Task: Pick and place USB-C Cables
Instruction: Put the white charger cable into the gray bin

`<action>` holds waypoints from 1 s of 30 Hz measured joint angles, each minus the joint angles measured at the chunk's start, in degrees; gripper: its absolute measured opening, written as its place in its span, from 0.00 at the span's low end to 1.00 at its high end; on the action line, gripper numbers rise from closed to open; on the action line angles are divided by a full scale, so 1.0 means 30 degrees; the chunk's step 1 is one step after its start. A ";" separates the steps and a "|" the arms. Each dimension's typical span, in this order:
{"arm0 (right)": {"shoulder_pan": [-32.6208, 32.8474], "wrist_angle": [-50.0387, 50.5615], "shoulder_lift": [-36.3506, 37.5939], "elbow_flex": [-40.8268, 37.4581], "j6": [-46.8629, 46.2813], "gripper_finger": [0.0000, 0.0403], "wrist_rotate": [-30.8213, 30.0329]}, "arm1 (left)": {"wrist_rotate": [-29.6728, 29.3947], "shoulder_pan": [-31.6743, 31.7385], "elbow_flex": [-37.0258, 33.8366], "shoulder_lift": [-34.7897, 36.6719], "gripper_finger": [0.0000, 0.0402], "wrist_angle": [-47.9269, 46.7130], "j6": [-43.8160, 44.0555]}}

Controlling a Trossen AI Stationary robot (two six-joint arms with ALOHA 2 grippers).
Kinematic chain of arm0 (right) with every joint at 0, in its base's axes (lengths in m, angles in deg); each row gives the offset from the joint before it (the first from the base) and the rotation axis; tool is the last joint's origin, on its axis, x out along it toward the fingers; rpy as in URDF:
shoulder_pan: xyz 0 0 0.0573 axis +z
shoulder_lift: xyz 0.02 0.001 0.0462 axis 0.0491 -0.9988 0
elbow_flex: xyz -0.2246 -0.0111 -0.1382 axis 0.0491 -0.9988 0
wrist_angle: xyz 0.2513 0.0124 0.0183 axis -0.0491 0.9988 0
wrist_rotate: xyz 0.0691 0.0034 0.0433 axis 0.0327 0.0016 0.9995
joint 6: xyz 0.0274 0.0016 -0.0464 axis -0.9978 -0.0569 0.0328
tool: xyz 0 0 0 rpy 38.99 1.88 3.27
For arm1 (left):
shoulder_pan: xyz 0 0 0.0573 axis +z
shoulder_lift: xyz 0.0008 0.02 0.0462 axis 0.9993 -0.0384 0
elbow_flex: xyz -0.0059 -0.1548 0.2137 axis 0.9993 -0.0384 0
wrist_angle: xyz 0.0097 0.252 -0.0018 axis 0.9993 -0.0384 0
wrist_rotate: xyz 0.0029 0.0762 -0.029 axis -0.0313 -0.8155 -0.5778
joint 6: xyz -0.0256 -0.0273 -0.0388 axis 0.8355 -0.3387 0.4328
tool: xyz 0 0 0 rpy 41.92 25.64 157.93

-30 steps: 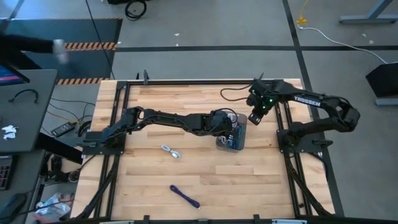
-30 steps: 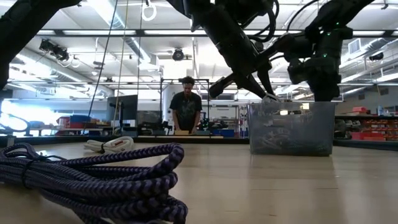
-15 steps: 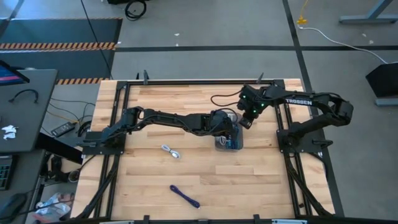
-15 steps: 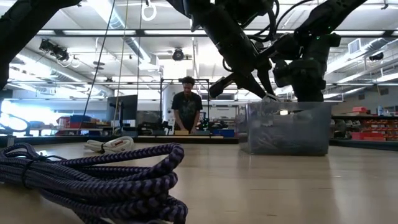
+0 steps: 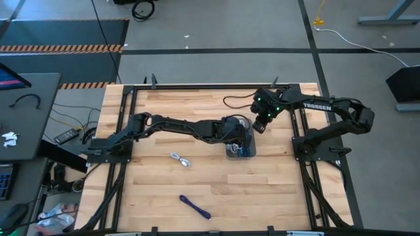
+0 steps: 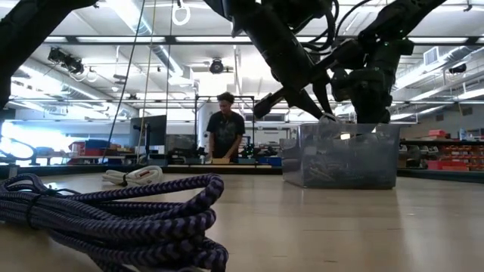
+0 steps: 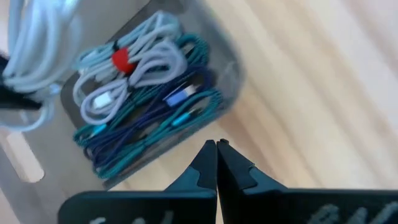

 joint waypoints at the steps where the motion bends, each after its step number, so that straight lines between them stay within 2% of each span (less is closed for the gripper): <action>1: -0.0263 0.0110 0.0173 0.0064 0.0073 0.00 -0.0009 | -0.0003 -0.0058 0.0000 0.0014 0.05 -0.0082 0.0383; 6: -0.1591 0.0312 0.1084 0.0259 0.0569 0.00 -0.0038 | -0.0025 -0.0416 0.0000 0.0034 0.05 -0.1212 0.2169; 11: -0.2561 0.0363 0.1796 0.0273 0.1135 0.00 0.0328 | -0.0664 -0.0775 0.0000 0.0049 0.05 -0.3921 0.3858; 20: -0.3257 0.0380 0.2122 0.0273 0.1586 0.00 0.0493 | -0.1236 -0.0607 0.0000 0.0049 0.05 -0.3880 0.4250; 30: -0.3506 -0.1536 0.2118 0.0273 0.1593 0.00 -0.2696 | -0.1251 -0.0244 0.0000 0.0027 0.05 -0.3815 0.4235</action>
